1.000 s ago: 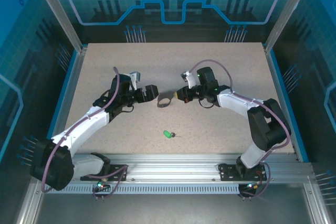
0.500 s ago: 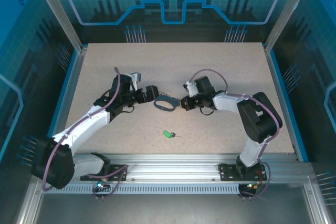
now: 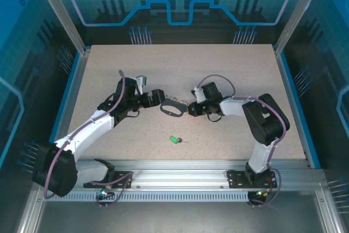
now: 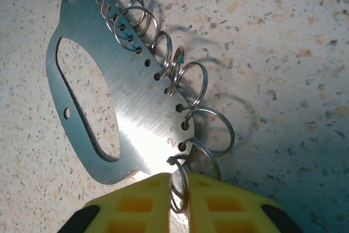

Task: Put the keys on the keyring

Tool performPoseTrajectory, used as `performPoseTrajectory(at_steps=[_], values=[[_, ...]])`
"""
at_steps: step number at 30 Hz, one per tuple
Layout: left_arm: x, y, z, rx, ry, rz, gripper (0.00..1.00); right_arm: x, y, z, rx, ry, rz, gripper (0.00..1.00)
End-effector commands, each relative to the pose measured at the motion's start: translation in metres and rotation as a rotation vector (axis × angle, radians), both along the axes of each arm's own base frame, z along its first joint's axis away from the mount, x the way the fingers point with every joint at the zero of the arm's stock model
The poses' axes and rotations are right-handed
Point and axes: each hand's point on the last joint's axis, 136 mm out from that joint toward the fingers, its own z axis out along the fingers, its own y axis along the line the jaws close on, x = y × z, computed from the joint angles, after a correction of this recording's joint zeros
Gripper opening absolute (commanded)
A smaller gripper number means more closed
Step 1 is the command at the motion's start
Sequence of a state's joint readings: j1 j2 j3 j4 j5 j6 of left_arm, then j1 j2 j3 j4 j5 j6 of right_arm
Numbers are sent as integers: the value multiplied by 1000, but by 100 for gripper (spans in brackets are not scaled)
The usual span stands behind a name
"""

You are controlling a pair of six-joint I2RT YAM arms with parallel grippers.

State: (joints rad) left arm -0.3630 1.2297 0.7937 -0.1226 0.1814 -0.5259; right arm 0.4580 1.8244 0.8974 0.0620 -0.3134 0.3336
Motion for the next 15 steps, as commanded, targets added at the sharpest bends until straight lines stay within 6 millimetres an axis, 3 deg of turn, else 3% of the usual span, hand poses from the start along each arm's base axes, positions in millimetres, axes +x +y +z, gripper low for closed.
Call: performPoseTrajectory(at_steps=[1,15], values=[[-4,-6,-4,-23,18,-20,99,-1,0,7,5,-16,-10,18],[-5,-6,-7,-24,21,-19,99,-2,4,11,32,-9,-8,19]])
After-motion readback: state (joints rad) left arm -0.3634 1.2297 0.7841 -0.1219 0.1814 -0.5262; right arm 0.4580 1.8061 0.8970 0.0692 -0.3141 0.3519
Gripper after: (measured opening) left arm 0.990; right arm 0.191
